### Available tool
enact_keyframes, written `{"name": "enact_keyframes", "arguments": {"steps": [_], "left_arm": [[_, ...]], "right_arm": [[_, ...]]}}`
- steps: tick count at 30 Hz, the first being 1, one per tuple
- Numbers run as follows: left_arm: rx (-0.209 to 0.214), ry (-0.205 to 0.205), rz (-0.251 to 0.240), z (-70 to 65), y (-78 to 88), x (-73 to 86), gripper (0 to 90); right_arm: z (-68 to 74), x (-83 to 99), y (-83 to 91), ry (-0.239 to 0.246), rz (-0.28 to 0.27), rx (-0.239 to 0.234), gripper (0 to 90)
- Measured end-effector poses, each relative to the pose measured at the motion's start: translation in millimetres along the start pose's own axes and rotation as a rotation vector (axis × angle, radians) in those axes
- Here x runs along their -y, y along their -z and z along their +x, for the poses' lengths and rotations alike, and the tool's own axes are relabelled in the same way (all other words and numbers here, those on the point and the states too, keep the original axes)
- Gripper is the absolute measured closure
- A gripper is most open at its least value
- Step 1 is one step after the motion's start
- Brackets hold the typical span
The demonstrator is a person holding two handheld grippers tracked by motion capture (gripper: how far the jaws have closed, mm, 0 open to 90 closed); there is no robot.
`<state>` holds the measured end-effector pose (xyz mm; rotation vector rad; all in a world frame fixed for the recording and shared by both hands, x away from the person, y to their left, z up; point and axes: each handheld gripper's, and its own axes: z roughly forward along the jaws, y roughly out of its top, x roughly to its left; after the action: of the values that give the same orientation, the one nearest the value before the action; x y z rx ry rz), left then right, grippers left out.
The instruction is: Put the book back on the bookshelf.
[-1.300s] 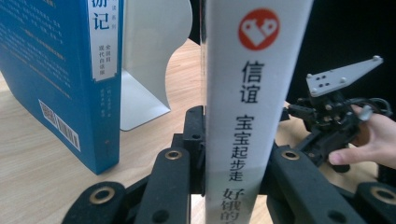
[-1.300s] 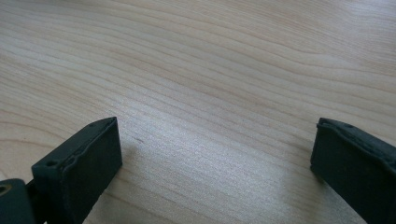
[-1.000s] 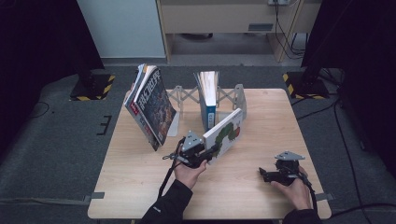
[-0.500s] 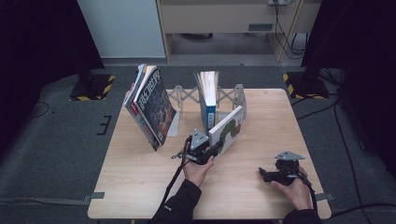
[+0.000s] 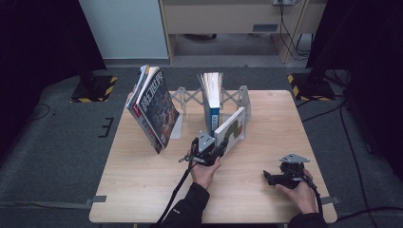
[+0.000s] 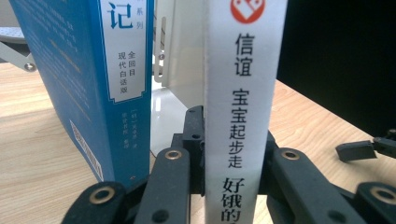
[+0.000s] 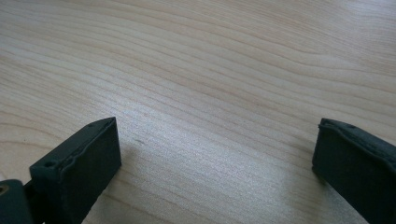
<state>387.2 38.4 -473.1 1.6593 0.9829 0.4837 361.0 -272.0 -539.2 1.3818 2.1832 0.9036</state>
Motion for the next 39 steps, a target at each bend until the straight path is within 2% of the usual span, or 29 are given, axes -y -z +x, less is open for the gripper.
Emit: {"name": "enact_keyframes", "arguments": {"steps": [4, 8, 14, 25, 39], "left_arm": [[-0.017, -0.015, 0.010, -2.5, -6.2, 4.0, 74.7], [-0.020, -0.001, 0.005, -2.9, -11.3, 6.8, 74.7], [-0.042, -0.023, 0.009, -3.7, -16.9, 10.8, 74.6], [-0.041, -0.041, 0.024, -9.3, -18.9, 24.0, 74.1], [-0.017, -0.024, 0.048, -7.6, -17.3, 42.7, 73.9]], "right_arm": [[0.1, 0.0, -0.1, -0.002, -0.001, 0.001, 1.5], [0.1, 0.0, -0.1, -0.002, -0.001, 0.001, 1.5], [0.0, 0.0, 0.0, 0.000, 0.000, 0.000, 1.5], [0.0, 0.0, 0.0, 0.000, 0.000, 0.000, 1.5], [0.2, 0.0, -0.1, -0.003, -0.001, 0.001, 1.5]]}}
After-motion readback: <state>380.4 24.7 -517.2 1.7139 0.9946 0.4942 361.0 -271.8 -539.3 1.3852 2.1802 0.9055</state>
